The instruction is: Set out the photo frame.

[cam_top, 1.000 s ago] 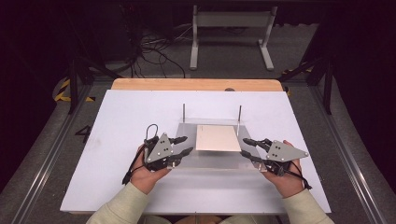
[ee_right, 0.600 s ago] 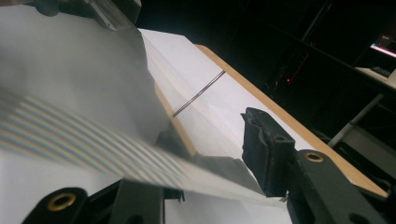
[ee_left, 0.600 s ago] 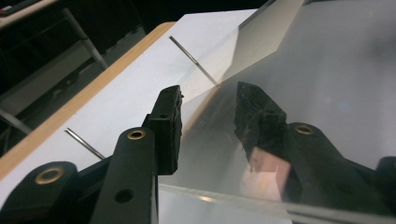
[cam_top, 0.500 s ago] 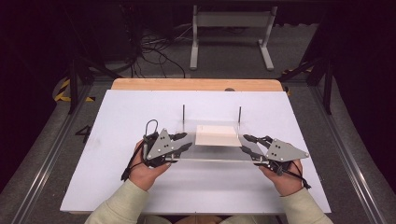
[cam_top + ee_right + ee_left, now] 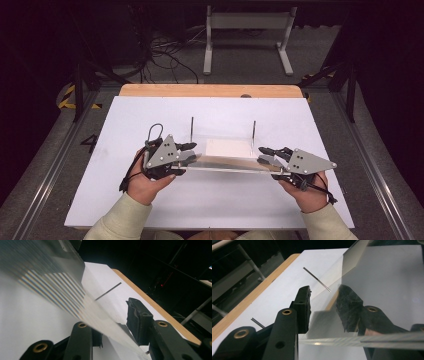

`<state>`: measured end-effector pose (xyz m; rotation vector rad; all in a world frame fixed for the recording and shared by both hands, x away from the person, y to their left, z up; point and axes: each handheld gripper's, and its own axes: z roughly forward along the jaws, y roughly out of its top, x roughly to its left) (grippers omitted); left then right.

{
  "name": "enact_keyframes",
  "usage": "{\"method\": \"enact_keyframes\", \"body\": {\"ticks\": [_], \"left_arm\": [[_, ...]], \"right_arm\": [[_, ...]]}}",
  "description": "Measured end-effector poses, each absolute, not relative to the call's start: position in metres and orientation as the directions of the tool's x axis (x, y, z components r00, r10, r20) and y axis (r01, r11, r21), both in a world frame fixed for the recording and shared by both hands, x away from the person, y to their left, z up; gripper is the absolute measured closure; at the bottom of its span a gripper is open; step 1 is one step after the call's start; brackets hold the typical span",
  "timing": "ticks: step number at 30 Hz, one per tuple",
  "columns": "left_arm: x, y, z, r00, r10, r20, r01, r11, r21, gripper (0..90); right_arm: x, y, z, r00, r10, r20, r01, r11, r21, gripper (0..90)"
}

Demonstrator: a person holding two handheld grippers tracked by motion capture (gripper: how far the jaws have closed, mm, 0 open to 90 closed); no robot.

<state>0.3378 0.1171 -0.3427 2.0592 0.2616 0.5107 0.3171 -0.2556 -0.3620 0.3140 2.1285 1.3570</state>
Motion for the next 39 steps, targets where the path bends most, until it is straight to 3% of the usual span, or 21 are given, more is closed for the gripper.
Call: {"method": "enact_keyframes", "body": {"ticks": [13, 27, 30, 35, 39], "left_arm": [[0.304, 0.128, -0.303, 0.928, 0.323, 0.184, 0.035, -0.569, 0.821, 67.0], [0.307, 0.134, -0.302, 0.953, 0.293, 0.075, 0.107, -0.559, 0.822, 68.2], [0.311, 0.136, -0.303, 0.954, 0.295, 0.062, 0.116, -0.550, 0.827, 67.4], [0.321, 0.145, -0.311, 0.954, 0.299, -0.002, 0.155, -0.490, 0.858, 65.5], [0.325, 0.147, -0.317, 0.945, 0.326, 0.010, 0.142, -0.439, 0.887, 57.6]], "right_arm": [[0.288, -0.247, -0.327, -0.869, 0.421, -0.261, -0.044, 0.459, 0.887, 69.9], [0.284, -0.245, -0.319, -0.904, 0.399, -0.153, 0.055, 0.463, 0.885, 70.4], [0.285, -0.244, -0.320, -0.907, 0.397, -0.142, 0.055, 0.446, 0.893, 70.1], [0.290, -0.243, -0.327, -0.896, 0.404, -0.185, -0.026, 0.369, 0.929, 67.5], [0.292, -0.241, -0.329, -0.886, 0.416, -0.203, -0.049, 0.352, 0.935, 67.3]]}}
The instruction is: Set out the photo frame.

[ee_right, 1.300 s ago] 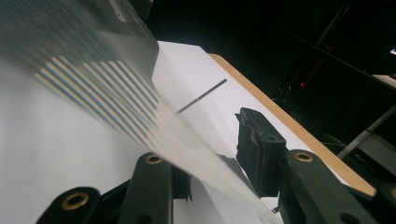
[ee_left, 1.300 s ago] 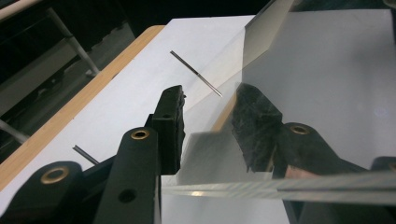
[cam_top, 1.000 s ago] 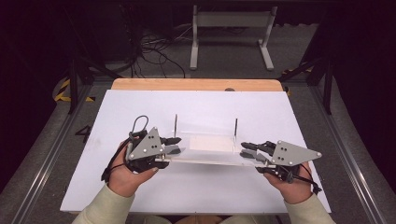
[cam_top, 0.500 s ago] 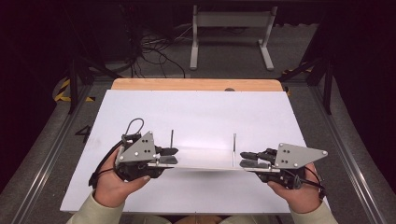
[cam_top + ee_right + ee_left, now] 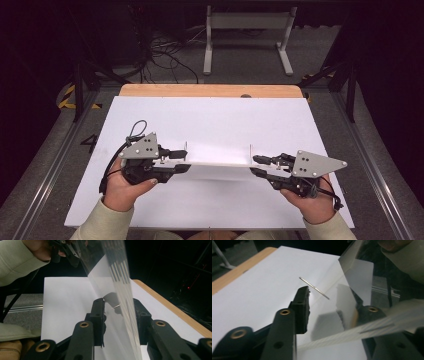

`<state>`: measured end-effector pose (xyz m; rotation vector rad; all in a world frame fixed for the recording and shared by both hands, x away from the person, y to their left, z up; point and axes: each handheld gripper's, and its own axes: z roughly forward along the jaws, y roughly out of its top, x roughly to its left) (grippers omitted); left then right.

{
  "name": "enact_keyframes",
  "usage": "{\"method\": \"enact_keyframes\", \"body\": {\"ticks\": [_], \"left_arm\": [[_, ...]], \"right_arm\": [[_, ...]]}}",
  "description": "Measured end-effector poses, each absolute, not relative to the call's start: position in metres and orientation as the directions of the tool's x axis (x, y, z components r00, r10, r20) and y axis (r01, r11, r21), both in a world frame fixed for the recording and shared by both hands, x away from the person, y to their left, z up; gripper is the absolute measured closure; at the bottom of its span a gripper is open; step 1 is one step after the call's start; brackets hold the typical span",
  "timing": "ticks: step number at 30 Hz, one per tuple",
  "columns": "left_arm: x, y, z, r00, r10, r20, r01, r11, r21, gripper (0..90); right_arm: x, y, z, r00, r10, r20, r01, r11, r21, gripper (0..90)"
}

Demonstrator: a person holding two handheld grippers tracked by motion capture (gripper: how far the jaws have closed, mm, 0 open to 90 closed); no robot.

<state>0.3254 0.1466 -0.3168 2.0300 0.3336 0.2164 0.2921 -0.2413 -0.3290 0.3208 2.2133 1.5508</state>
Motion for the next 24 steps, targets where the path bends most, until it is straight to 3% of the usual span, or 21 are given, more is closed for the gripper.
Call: {"method": "enact_keyframes", "body": {"ticks": [5, 9, 16, 24], "left_arm": [[0.328, 0.147, -0.320, 0.931, 0.364, 0.022, 0.141, -0.416, 0.899, 46.0], [0.330, 0.149, -0.324, 0.911, 0.408, 0.059, 0.109, -0.378, 0.919, 31.4], [0.330, 0.161, -0.327, 0.881, 0.465, 0.088, 0.078, -0.326, 0.942, 27.3], [0.330, 0.176, -0.333, 0.850, 0.519, 0.084, 0.095, -0.308, 0.947, 26.3]], "right_arm": [[0.295, -0.241, -0.330, -0.883, 0.420, -0.211, -0.064, 0.338, 0.939, 66.7], [0.298, -0.242, -0.331, -0.877, 0.430, -0.214, -0.076, 0.317, 0.945, 64.7], [0.309, -0.243, -0.335, -0.869, 0.453, -0.197, -0.077, 0.268, 0.960, 60.4], [0.327, -0.241, -0.339, -0.847, 0.495, -0.194, -0.093, 0.222, 0.971, 48.9]]}}
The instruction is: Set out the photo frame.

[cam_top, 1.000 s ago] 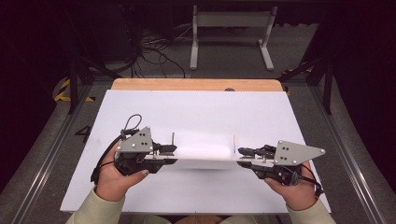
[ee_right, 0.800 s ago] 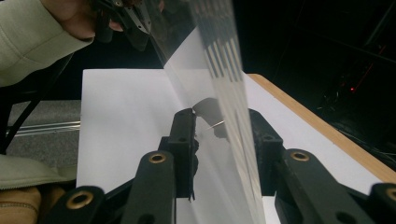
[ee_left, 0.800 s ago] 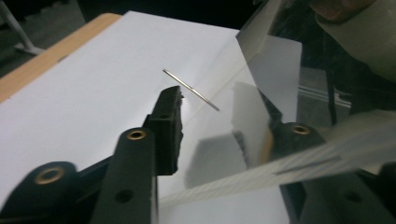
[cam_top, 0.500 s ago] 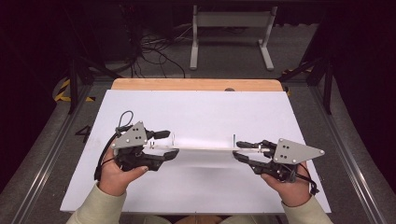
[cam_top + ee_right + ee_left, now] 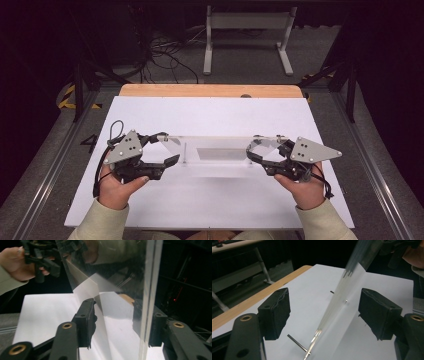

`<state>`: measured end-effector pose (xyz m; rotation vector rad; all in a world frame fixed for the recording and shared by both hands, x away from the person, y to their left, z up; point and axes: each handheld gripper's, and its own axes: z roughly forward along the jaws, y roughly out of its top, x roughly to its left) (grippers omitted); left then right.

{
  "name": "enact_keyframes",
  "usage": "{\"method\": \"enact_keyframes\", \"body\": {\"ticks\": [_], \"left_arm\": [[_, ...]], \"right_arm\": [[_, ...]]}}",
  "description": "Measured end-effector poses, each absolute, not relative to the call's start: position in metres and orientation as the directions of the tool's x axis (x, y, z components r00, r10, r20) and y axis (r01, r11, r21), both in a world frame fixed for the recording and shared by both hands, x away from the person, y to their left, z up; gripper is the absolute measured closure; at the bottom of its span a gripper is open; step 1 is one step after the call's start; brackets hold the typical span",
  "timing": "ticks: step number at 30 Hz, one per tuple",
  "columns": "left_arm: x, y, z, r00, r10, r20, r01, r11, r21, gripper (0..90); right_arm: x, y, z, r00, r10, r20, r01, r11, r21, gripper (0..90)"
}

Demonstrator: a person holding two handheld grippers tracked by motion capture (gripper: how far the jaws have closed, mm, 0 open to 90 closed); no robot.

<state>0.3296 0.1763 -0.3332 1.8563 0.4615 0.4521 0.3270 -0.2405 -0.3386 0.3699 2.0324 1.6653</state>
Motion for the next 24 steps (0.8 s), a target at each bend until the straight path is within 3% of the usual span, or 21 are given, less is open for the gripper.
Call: {"method": "enact_keyframes", "body": {"ticks": [18, 24], "left_arm": [[0.327, 0.199, -0.367, 0.812, 0.582, 0.029, 0.175, -0.290, 0.941, 26.7], [0.326, 0.204, -0.377, 0.787, 0.617, 0.023, 0.204, -0.295, 0.933, 27.4]], "right_arm": [[0.367, -0.243, -0.351, -0.801, 0.584, -0.131, -0.033, 0.176, 0.984, 46.8], [0.377, -0.242, -0.356, -0.793, 0.597, -0.122, -0.008, 0.190, 0.982, 51.8]]}}
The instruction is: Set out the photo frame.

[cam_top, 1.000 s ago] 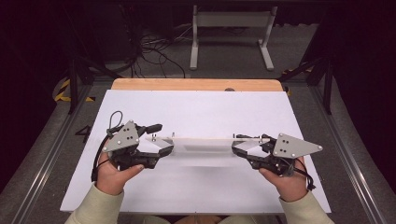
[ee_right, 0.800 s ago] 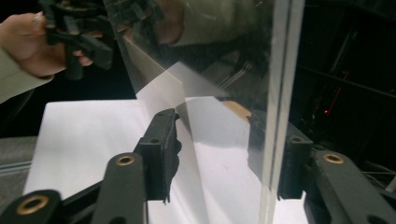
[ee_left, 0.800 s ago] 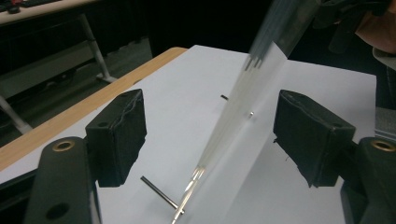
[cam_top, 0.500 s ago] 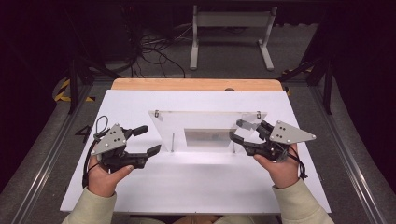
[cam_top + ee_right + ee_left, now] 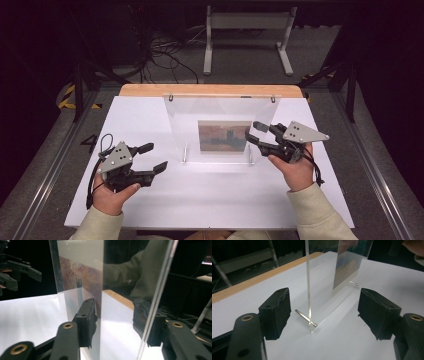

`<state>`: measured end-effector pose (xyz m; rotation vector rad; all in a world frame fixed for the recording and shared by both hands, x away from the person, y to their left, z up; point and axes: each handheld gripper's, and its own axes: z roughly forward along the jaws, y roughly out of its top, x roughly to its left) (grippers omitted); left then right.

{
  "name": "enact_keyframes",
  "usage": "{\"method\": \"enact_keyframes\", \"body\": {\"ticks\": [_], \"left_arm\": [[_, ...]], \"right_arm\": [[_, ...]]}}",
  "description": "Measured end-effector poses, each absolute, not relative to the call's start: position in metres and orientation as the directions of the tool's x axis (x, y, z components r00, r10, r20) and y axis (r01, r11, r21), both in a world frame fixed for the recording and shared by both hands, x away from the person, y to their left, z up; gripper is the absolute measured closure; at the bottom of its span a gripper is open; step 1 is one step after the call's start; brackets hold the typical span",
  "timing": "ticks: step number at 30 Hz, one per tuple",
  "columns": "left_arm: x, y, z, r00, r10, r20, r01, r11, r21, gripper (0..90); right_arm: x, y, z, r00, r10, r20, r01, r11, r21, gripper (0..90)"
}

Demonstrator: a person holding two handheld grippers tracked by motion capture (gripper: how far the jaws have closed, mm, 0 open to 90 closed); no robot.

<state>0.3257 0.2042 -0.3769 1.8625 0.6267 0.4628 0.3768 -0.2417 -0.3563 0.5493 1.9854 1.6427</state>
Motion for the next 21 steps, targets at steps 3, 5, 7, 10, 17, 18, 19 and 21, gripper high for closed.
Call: {"method": "enact_keyframes", "body": {"ticks": [3, 5, 7, 10, 17, 18, 19, 21], "left_arm": [[0.326, 0.206, -0.379, 0.783, 0.622, 0.011, 0.214, -0.287, 0.934, 27.4], [0.326, 0.208, -0.381, 0.777, 0.630, 0.002, 0.224, -0.280, 0.933, 27.4], [0.326, 0.211, -0.384, 0.770, 0.638, 0.001, 0.229, -0.277, 0.933, 27.5], [0.326, 0.213, -0.387, 0.766, 0.643, -0.010, 0.240, -0.272, 0.932, 27.8], [0.328, 0.215, -0.391, 0.763, 0.646, -0.018, 0.253, -0.273, 0.928, 28.0], [0.328, 0.215, -0.392, 0.762, 0.647, -0.018, 0.255, -0.274, 0.927, 28.0], [0.328, 0.215, -0.393, 0.762, 0.647, -0.021, 0.259, -0.274, 0.926, 28.0], [0.329, 0.216, -0.395, 0.760, 0.649, -0.030, 0.268, -0.272, 0.924, 27.9]], "right_arm": [[0.380, -0.241, -0.358, -0.789, 0.604, -0.116, 0.003, 0.193, 0.981, 52.8], [0.383, -0.240, -0.360, -0.787, 0.606, -0.112, 0.010, 0.195, 0.981, 54.1], [0.387, -0.239, -0.362, -0.783, 0.612, -0.106, 0.018, 0.193, 0.981, 53.8], [0.391, -0.239, -0.364, -0.780, 0.618, -0.098, 0.027, 0.190, 0.981, 54.2], [0.400, -0.238, -0.368, -0.770, 0.634, -0.073, 0.055, 0.181, 0.982, 52.2], [0.402, -0.238, -0.369, -0.768, 0.637, -0.068, 0.059, 0.177, 0.982, 51.9], [0.403, -0.238, -0.369, -0.766, 0.640, -0.069, 0.059, 0.176, 0.983, 51.6], [0.406, -0.238, -0.371, -0.764, 0.642, -0.062, 0.065, 0.172, 0.983, 51.1]]}}
